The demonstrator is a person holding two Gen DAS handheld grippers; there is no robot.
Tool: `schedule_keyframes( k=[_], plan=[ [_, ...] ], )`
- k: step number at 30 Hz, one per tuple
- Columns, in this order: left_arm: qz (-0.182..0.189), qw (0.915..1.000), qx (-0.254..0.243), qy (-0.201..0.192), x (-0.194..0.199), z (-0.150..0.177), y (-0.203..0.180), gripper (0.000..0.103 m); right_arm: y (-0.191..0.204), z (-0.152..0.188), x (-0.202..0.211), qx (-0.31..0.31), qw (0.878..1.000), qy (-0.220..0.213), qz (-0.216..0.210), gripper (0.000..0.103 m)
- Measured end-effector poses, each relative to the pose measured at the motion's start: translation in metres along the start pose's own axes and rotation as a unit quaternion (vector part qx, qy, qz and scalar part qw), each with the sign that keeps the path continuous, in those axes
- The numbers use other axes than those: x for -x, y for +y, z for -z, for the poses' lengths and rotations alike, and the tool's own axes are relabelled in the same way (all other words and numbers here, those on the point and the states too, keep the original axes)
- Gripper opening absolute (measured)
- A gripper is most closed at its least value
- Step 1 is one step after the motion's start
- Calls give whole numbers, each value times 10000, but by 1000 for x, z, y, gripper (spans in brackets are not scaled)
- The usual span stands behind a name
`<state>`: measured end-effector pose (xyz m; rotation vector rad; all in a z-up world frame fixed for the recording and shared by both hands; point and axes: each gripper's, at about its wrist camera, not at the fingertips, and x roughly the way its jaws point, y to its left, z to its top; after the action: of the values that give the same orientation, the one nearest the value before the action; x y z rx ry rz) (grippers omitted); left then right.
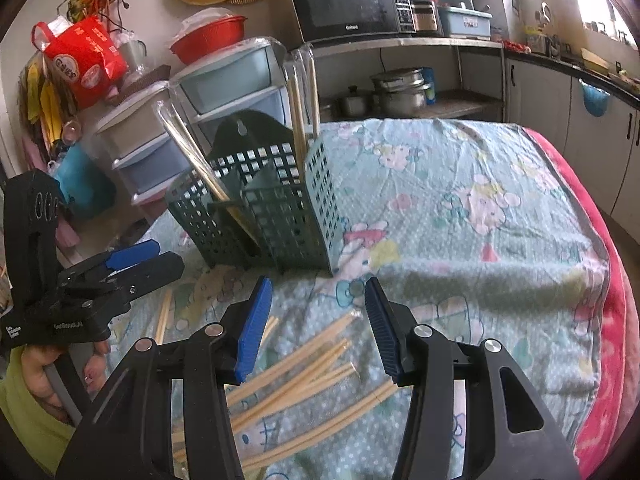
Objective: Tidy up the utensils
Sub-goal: 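Pull both open tools back from the caddy toward the chopstick pile, then lower the right tool and grasp a wrapped chopstick while the left tool grasps another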
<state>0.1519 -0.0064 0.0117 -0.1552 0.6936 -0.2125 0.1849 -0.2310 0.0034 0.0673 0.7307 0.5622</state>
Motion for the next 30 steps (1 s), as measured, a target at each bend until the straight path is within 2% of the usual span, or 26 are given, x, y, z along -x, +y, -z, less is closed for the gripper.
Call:
schedule_keyframes(
  k=[9, 15, 20, 22, 23, 25, 28, 30],
  plan=[
    [8, 9994, -52, 334, -15, 10, -4, 92, -12, 15, -7, -212, 9995, 240, -39, 46],
    [169, 9980, -52, 600, -28, 17, -8, 90, -16, 22, -10, -283, 9990, 342, -64, 44],
    [241, 9963, -104, 822, -40, 24, -12, 74, -22, 25, -14, -379, 9984, 407, -80, 40],
    [259, 9956, -130, 889, -43, 26, -14, 62, -24, 25, -15, -414, 9981, 442, -75, 37],
    [257, 9953, -152, 925, -46, 28, -15, 60, -26, 26, -17, -433, 9979, 471, -75, 36],
    [282, 9945, -174, 994, -49, 29, -17, 45, -29, 27, -20, -469, 9974, 541, -71, 34],
    [400, 9925, -187, 1138, -55, 32, -18, 30, -31, 29, -24, -511, 9968, 614, -80, 32],
    [478, 9912, -186, 1222, -59, 34, -19, 24, -31, 29, -26, -513, 9965, 653, -88, 31]
  ],
)
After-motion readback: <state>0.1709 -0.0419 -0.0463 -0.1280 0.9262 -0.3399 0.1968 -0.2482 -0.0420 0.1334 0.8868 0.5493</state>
